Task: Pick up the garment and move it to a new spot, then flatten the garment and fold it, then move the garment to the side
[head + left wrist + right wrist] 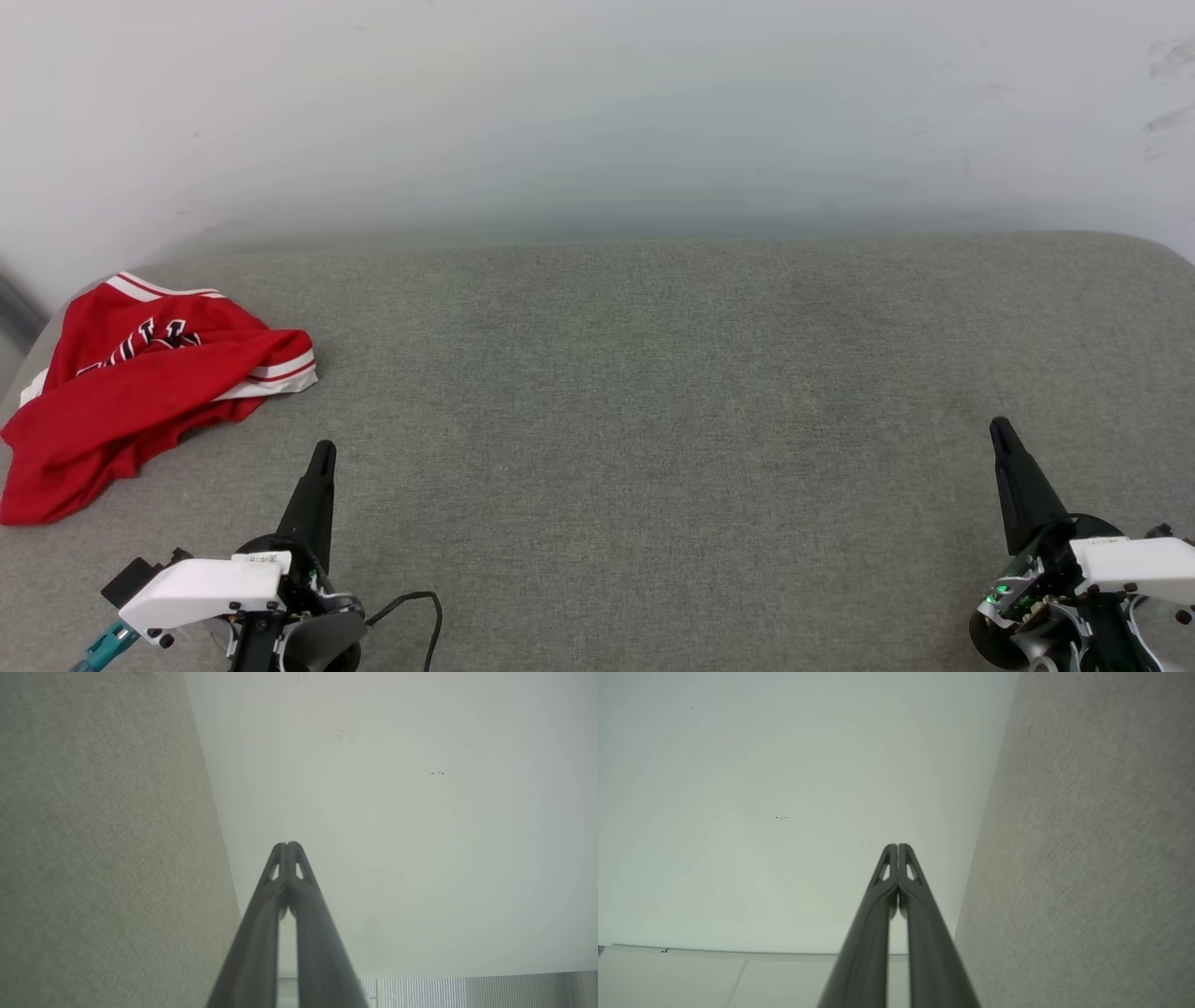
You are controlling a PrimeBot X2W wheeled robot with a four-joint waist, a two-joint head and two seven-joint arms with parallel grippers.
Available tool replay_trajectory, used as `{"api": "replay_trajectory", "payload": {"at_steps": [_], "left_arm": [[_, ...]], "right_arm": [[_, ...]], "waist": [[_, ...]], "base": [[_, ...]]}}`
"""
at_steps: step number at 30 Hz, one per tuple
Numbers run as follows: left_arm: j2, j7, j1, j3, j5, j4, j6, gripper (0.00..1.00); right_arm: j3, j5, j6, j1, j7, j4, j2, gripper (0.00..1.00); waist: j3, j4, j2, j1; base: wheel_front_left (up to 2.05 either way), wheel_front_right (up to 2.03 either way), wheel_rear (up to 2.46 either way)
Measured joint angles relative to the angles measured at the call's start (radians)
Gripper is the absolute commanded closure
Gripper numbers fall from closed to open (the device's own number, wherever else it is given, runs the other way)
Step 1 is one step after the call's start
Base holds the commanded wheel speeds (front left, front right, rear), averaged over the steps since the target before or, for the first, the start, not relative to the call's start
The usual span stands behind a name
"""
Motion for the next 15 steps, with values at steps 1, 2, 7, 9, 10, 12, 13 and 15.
{"api": "replay_trajectory", "payload": {"at_steps": [1,2,7,9,10,12,13,15], "left_arm": [[0.0,0.0,0.0,0.0,0.0,0.0,0.0,1.0],[0.0,0.0,0.0,0.0,0.0,0.0,0.0,1.0],[0.0,0.0,0.0,0.0,0.0,0.0,0.0,1.0],[0.0,0.0,0.0,0.0,0.0,0.0,0.0,1.0],[0.0,0.0,0.0,0.0,0.0,0.0,0.0,1.0],[0.0,0.0,0.0,0.0,0.0,0.0,0.0,1.0],[0.0,0.0,0.0,0.0,0.0,0.0,0.0,1.0],[0.0,0.0,0.0,0.0,0.0,0.0,0.0,1.0]], "right_arm": [[0.0,0.0,0.0,0.0,0.0,0.0,0.0,1.0],[0.0,0.0,0.0,0.0,0.0,0.0,0.0,1.0],[0.0,0.0,0.0,0.0,0.0,0.0,0.0,1.0],[0.0,0.0,0.0,0.0,0.0,0.0,0.0,1.0],[0.0,0.0,0.0,0.0,0.0,0.0,0.0,1.0],[0.0,0.0,0.0,0.0,0.0,0.0,0.0,1.0],[0.0,0.0,0.0,0.0,0.0,0.0,0.0,1.0],[0.0,0.0,0.0,0.0,0.0,0.0,0.0,1.0]], "waist": [[0.0,0.0,-0.0001,0.0],[0.0,0.0,0.0,0.0],[0.0,0.0,0.0,0.0],[0.0,0.0,0.0,0.0],[0.0,0.0,0.0,0.0],[0.0,0.0,0.0,0.0],[0.0,0.0,0.0,0.0],[0.0,0.0,0.0,0.0]], "base": [[0.0,0.0,0.0],[0.0,0.0,0.0],[0.0,0.0,0.0],[0.0,0.0,0.0],[0.0,0.0,0.0],[0.0,0.0,0.0],[0.0,0.0,0.0],[0.0,0.0,0.0]]}}
